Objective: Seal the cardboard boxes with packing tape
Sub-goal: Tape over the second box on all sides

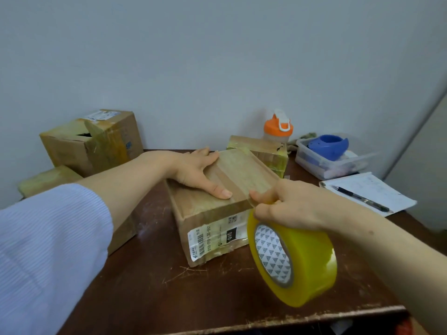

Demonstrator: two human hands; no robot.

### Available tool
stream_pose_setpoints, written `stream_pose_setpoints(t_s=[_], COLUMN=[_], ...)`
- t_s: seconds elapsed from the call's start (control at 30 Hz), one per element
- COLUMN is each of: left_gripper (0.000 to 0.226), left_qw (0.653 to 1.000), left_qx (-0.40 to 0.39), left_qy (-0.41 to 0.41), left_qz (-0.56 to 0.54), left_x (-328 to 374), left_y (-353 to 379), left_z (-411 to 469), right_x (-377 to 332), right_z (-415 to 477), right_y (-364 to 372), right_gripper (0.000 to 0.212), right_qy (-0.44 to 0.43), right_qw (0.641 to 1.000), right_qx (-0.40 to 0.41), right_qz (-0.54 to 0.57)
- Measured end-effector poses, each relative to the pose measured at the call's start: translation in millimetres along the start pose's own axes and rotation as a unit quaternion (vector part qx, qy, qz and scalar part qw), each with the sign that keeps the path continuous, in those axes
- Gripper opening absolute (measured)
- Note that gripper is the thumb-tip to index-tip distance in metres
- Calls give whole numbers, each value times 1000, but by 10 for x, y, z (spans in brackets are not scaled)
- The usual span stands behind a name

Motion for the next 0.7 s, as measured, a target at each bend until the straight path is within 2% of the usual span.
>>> stream_pose_setpoints(t_s=[0.07,0.13,0.2,0.23,0.3,0.43,0.6,0.7], left_gripper=[144,137,103,85,74,69,59,59], left_qw=[999,999,996,992,987,994,989,988], left_qx=[-27,-13,69,118,155,113,59,60], left_qy=[-25,-47,-32,-27,-31,-9,136,141], left_qz=[22,-15,-56,-38,12,6,6,19], left_x=[1,40,241,361,531,578,954,837], left_y=[-16,-162,-314,-335,-212,-39,294,136], left_z=[-10,31,110,160,293,296,89,76], right_x=[2,0,7,11,20,39,60,67], right_z=[3,13,29,35,44,63,90,90], right_y=[31,37,37,35,28,32,49,40], right_gripper=[49,47,49,49,46,42,29,33], right_qy=[-11,-19,-18,-18,-23,-33,-57,-56], right_qw=[1000,1000,999,999,999,998,997,997], right_qx=[6,19,26,29,34,43,49,53], right_qz=[-5,-16,-18,-19,-22,-18,7,1])
Point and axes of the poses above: each hand's wrist, its own z-axis towards the middle knuckle, its own y-axis out of the palm, x = y × z, the point moved 9 cm from there along z, towards the middle knuckle, and after that the axes turned 13 degrees about -x, right-handed, at the moved point
